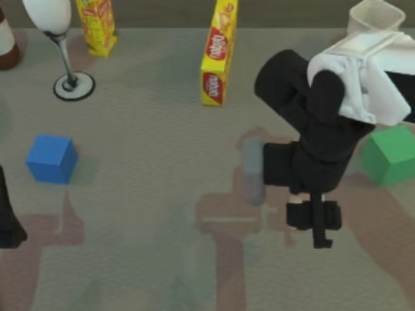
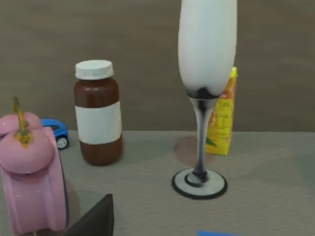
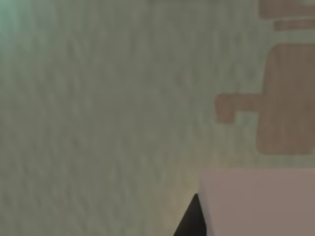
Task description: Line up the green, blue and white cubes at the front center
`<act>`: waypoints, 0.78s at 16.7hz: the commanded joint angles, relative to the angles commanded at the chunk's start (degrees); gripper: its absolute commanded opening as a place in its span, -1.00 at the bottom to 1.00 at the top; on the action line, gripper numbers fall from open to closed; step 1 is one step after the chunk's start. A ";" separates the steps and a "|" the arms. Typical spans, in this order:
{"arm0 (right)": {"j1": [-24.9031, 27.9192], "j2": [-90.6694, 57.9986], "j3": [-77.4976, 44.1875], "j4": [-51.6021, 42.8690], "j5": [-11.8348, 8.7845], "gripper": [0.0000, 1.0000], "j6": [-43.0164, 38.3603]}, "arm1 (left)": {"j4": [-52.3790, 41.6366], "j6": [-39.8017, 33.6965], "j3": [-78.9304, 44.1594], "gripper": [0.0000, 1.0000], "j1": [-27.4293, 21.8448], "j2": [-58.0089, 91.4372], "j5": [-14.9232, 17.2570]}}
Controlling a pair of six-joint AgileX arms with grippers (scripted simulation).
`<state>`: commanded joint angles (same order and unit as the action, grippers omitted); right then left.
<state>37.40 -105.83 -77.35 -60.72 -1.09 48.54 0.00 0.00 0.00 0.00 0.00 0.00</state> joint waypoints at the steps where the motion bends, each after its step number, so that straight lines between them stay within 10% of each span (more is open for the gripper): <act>1: 1.31 0.49 0.23 -0.17 -0.01 -1.00 0.79 | 0.00 0.00 0.00 1.00 0.00 0.00 0.00; 13: 2.31 -2.84 7.32 10.56 -0.04 -1.00 1.13 | 0.00 0.00 0.00 1.00 0.00 0.00 0.00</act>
<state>39.71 -108.67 -70.03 -50.16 -1.13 49.67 0.00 0.00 0.00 0.00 0.00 0.00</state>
